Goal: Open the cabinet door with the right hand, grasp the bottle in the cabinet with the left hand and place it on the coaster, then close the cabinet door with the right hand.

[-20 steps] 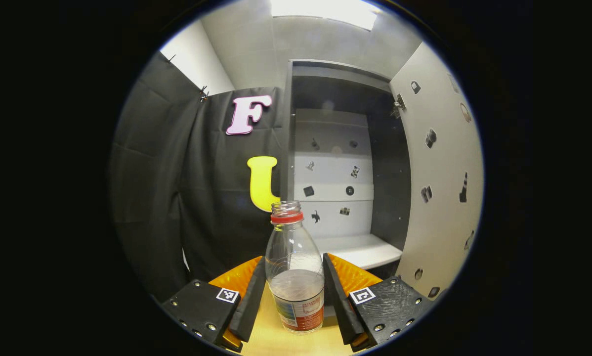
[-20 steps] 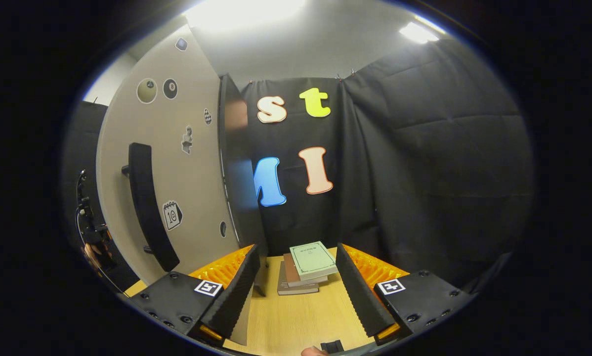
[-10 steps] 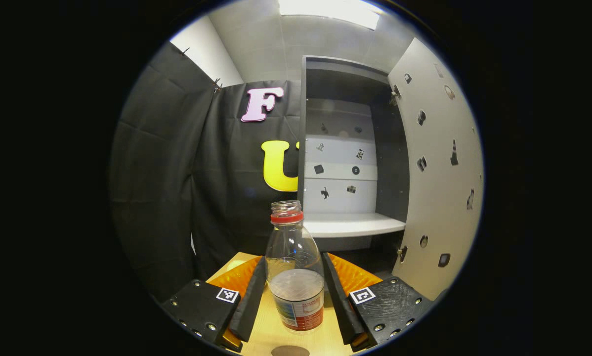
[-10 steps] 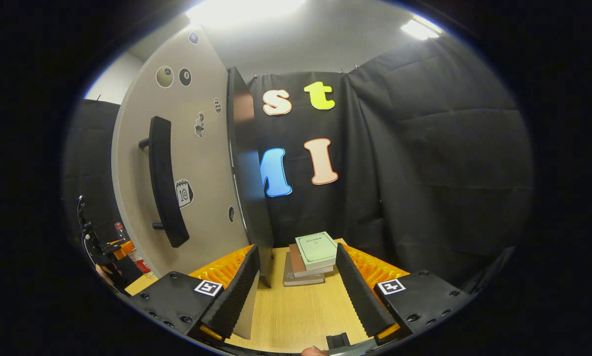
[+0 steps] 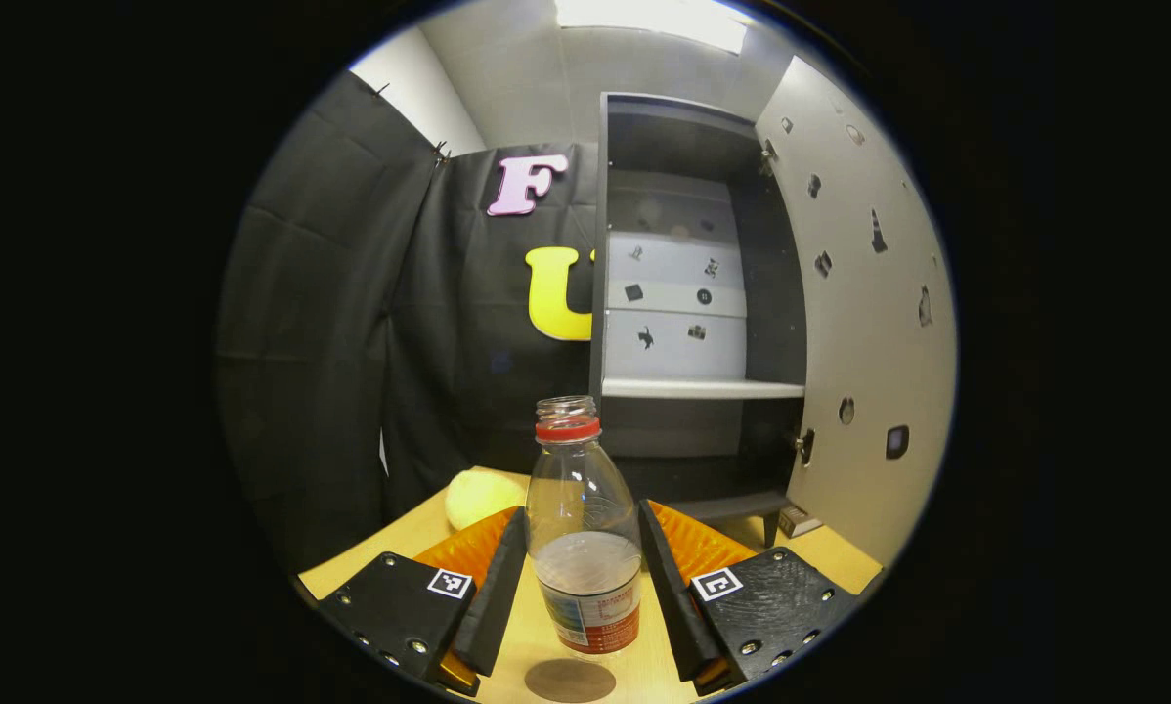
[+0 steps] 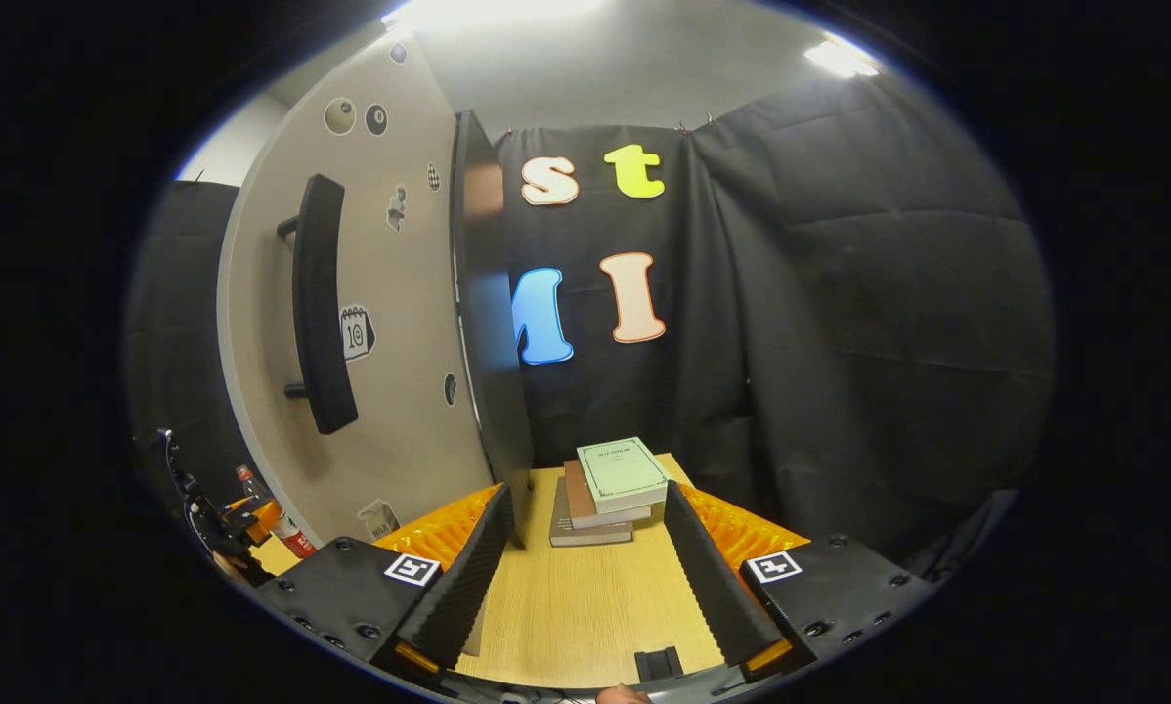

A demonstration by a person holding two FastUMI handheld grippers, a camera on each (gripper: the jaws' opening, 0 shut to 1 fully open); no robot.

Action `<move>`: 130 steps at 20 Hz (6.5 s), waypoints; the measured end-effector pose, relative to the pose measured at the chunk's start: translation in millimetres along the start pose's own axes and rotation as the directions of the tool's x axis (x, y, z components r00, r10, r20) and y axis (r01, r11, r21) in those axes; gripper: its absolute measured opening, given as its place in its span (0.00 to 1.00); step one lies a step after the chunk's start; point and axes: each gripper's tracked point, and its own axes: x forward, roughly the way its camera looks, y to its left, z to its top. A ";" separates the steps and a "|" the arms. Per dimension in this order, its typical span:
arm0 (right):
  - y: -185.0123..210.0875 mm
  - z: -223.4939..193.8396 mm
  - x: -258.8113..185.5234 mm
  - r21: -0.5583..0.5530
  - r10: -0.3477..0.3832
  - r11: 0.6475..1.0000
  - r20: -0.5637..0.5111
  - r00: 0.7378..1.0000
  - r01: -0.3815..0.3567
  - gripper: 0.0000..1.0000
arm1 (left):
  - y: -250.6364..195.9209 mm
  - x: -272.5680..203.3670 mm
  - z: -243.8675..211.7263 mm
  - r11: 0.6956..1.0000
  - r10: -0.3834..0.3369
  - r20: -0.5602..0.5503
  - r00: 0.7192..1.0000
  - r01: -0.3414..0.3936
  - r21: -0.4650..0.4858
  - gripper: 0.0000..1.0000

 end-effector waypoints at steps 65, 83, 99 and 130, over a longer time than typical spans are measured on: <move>132.4 74.0 -1.8 -0.099 0.103 0.991 0.101 0.990 -0.093 0.92 | 128.5 -54.7 154.3 0.989 0.137 0.049 0.989 -0.139 0.058 0.68; 255.5 66.2 39.8 -0.034 0.184 0.983 0.119 0.976 -0.181 0.92 | 224.4 -72.1 140.0 0.990 0.134 0.039 0.990 -0.135 0.030 0.68; 301.8 68.4 63.9 -0.101 0.242 0.969 0.178 0.954 -0.227 1.00 | 221.6 -80.6 158.2 0.991 0.128 0.071 0.989 -0.131 0.039 0.68; 54.2 67.3 -15.4 -0.080 0.173 0.984 0.235 0.956 -0.159 0.98 | -33.0 -130.1 215.7 0.989 0.034 0.152 0.988 -0.056 0.137 0.68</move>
